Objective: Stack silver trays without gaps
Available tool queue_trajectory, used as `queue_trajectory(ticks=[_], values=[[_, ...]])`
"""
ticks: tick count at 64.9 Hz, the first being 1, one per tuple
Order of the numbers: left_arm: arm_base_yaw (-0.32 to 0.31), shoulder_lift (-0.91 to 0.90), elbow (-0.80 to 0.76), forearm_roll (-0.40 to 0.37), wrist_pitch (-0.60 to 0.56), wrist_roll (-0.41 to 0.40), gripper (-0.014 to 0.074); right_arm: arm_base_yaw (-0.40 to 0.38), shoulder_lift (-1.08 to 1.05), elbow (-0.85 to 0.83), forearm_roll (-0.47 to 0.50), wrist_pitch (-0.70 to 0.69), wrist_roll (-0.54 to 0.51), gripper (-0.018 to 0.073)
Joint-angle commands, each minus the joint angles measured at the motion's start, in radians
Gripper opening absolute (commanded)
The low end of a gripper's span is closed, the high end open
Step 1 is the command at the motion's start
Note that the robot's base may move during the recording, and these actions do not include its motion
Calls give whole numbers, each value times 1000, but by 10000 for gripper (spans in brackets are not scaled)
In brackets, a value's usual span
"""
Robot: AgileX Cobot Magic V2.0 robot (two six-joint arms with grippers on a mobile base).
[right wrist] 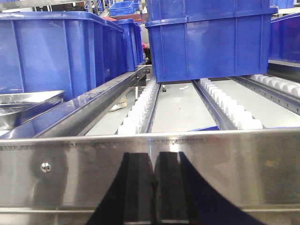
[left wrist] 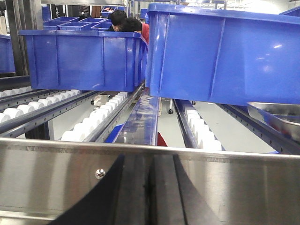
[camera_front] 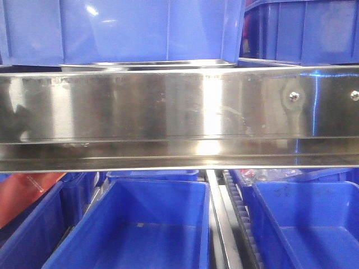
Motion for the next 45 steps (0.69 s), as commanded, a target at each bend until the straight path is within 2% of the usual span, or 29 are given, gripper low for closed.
queue_trajectory(ticks=[1, 36, 45], values=[[2, -4, -1, -4, -13, -6, -9, -2, -3, -1, -5, -17, -7, -78], [2, -4, -1, -4, -13, -6, -9, -2, -3, -1, -5, -17, -7, -78], [1, -4, -1, -4, -23, -6, -9, -2, -3, -1, -29, -19, -46, -78]])
